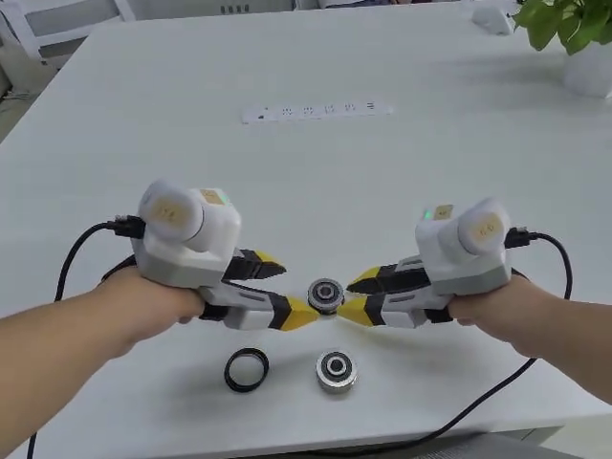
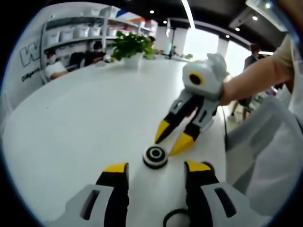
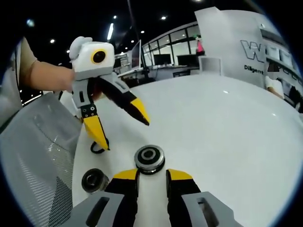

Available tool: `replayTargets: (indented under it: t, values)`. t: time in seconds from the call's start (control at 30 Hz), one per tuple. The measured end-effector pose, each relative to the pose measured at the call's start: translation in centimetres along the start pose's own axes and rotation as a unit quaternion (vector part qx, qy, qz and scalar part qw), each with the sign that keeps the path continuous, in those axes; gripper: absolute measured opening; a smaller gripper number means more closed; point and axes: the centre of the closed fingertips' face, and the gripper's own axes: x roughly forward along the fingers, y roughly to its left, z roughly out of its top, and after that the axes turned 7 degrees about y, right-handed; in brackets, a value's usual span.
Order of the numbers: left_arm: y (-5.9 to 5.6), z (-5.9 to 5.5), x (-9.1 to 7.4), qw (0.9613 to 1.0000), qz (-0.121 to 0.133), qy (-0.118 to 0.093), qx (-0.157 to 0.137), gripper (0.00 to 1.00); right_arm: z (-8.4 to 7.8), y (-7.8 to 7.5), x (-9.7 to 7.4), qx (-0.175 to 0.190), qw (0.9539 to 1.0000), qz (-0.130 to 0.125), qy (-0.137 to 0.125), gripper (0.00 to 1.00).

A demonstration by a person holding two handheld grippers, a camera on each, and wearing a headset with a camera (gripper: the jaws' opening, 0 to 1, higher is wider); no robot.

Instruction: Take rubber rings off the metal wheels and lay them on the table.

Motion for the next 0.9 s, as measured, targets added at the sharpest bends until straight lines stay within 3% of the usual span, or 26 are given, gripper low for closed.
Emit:
replayTargets:
  t: [0.37, 0.6, 0.9]
  values:
    - [-0.2, 0.4, 1.4, 1.0, -0.007, -0.003, 0.002, 0.41, 0.1, 0.0, 0.3, -0.006, 0.9999, -0.001, -0.01, 0.17]
    - [0.0, 1.0, 1.9, 0.9999, 0.001, -0.012, 0.007, 0.3, 0.0, 0.0, 0.5, -0.014, 0.9998, -0.003, -0.012, 0.14]
    - [-0.3, 0.5, 2.7, 0.9998, -0.001, 0.001, 0.02, 0.25, 0.0, 0.1, 0.4, -0.019, 0.9997, -0.006, -0.014, 0.14]
